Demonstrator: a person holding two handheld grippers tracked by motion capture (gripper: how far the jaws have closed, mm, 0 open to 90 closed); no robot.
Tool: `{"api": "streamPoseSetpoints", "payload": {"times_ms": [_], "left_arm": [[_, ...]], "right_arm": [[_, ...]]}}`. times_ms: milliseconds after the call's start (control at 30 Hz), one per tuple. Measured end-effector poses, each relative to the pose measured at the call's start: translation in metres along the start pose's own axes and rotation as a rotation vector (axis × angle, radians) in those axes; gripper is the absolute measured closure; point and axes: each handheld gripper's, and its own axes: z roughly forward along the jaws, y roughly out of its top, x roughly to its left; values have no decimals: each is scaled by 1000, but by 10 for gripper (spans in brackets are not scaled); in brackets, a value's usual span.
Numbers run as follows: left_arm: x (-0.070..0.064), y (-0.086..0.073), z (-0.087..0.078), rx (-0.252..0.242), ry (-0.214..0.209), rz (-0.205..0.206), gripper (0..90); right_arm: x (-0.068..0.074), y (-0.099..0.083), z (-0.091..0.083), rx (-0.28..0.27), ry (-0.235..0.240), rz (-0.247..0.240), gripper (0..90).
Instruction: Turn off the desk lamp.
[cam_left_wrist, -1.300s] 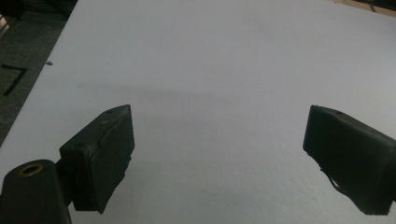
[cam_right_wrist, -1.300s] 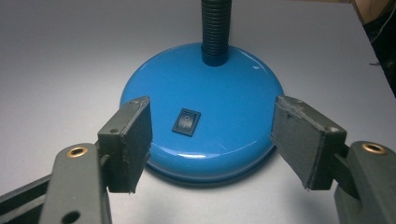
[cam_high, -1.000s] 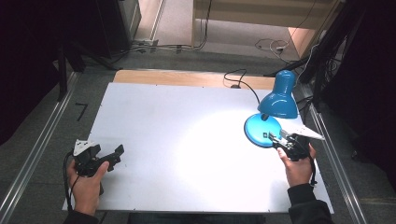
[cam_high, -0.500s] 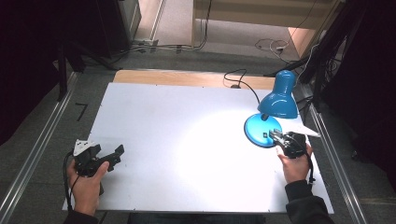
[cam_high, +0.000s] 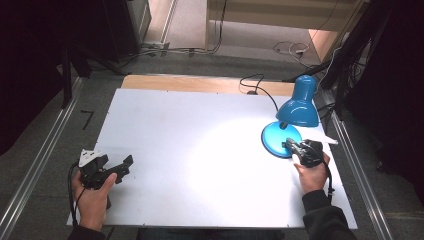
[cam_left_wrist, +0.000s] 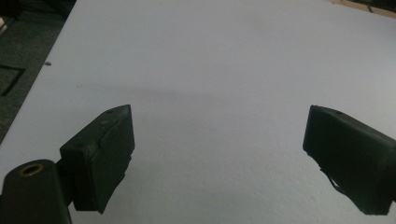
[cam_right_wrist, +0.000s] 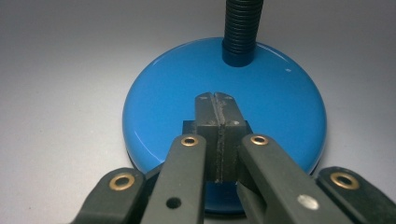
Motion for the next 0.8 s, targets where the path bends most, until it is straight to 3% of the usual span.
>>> {"api": "streamPoseSetpoints", "payload": {"times_ms": [800], "left_arm": [[-1, 0, 1, 3, -4, 1, 96]], "right_arm": [[0, -1, 6, 19, -2, -15, 882]]}}
